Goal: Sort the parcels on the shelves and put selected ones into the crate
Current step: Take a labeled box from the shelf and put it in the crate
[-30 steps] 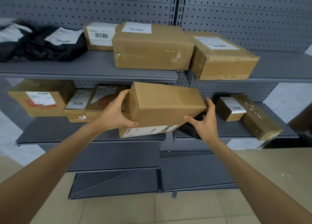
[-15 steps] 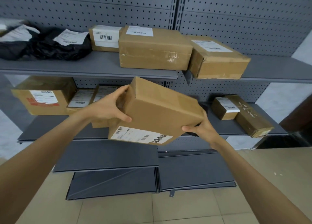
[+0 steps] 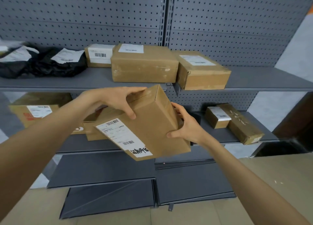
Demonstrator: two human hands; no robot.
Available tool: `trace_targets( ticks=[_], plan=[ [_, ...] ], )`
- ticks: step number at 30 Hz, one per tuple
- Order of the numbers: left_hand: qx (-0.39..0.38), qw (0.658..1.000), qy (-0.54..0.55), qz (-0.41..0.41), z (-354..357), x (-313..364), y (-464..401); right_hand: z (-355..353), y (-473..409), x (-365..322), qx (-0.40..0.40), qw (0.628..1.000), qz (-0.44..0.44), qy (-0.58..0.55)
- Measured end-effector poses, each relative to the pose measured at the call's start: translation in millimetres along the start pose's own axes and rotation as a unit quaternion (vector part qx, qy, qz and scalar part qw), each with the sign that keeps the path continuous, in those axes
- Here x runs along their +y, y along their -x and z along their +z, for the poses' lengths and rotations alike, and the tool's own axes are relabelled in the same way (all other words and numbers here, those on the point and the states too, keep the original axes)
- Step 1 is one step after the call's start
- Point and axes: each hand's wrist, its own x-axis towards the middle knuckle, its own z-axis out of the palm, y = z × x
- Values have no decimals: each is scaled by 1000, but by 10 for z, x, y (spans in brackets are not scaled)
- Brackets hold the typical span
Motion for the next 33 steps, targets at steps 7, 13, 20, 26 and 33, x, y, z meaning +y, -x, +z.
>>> trace_targets(
  ticks=[7, 13, 20, 26, 33],
  plan=[
    [123, 990, 55, 27, -144, 154, 157, -585, 106, 67, 21, 992, 26, -119],
    [232, 954, 175, 74, -267, 289, 253, -945, 146, 0, 26, 976, 11, -216],
    [249, 876, 397, 114, -2, 356, 205, -1103, 73, -122, 71, 942, -4, -329],
    [291, 813, 497, 91, 307, 388, 96, -1197, -29, -268, 109, 935, -24, -338],
    [293, 784, 545, 49, 486, 500, 4, -1197, -73, -281, 126, 944, -23, -305]
  ],
)
